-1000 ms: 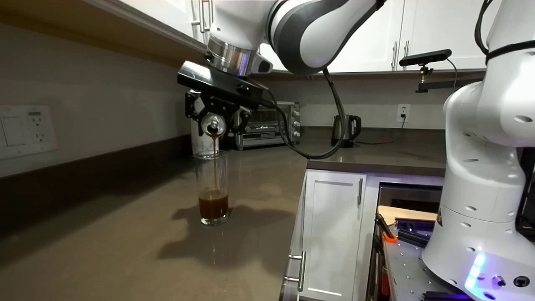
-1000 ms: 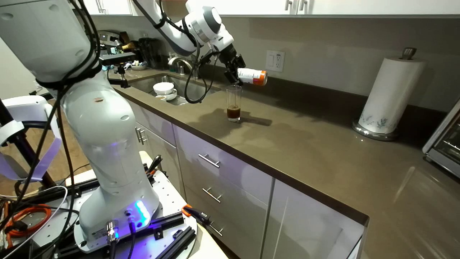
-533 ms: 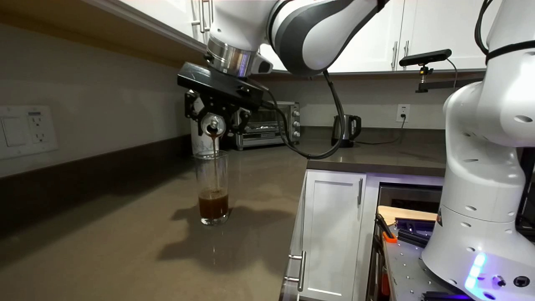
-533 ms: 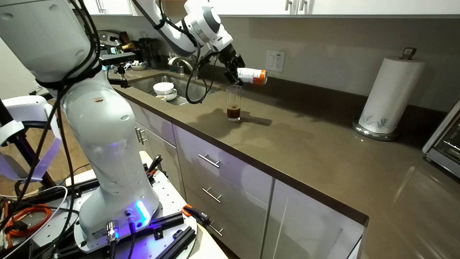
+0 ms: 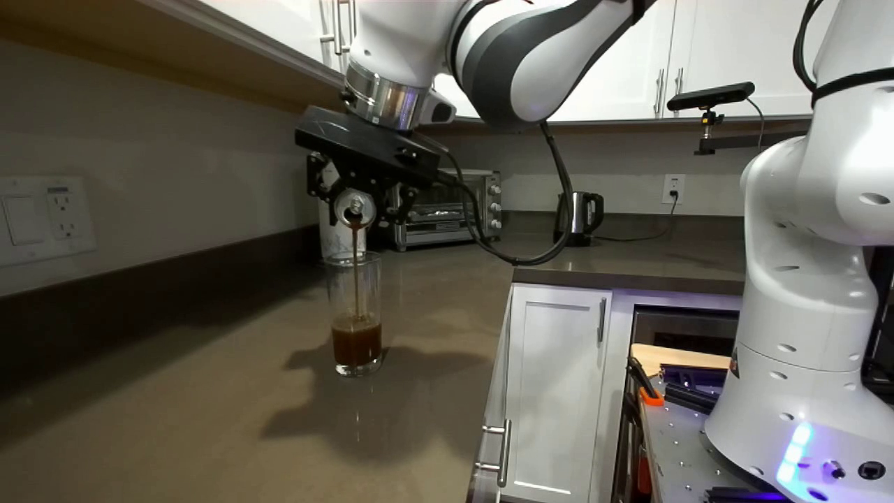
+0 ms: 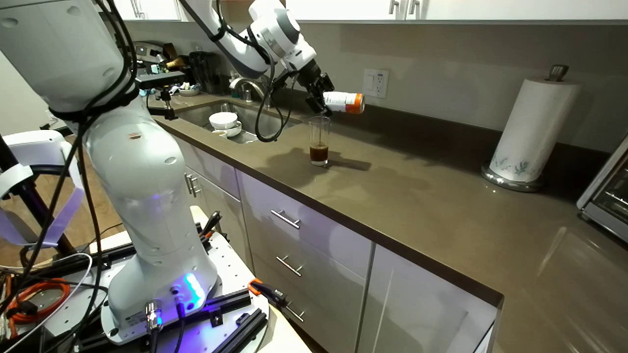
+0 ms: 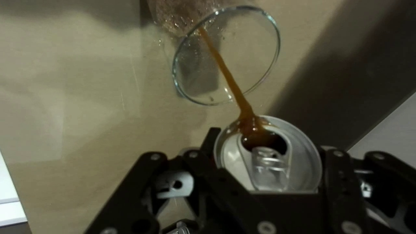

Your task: Pick up the can, pour its contents in the glass cup and put it down

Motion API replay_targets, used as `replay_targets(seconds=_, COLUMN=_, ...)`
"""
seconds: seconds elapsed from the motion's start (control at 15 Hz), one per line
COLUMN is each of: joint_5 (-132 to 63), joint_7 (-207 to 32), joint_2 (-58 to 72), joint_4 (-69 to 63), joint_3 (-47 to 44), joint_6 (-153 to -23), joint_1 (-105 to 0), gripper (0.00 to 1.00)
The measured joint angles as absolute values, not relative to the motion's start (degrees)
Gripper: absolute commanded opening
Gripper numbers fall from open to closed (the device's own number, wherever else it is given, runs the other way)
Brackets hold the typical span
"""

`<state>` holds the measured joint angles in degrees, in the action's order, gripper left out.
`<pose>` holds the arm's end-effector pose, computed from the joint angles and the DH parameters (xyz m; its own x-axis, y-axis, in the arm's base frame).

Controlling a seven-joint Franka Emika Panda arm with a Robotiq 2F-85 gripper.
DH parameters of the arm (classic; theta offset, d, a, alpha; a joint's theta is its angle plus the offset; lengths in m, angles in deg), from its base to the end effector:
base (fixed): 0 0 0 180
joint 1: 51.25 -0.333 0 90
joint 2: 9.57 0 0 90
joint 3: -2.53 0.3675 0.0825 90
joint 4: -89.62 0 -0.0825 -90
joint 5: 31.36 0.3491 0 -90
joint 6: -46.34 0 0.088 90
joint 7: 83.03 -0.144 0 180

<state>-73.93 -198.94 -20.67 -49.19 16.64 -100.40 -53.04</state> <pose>0.4507 0.1282 0.4523 0.2594 -0.8507 0.4572 -0.8232 -0.4423 -0.3559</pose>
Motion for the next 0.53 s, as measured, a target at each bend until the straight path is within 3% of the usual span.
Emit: replay_targets(seconds=0.53, joint_5=-74.9, joint_7=-199.6, joint_2=-20.7, joint_4=-49.2, joint_3=16.7, joint_6=-100.4, joint_1=-53.0, gripper=0.28)
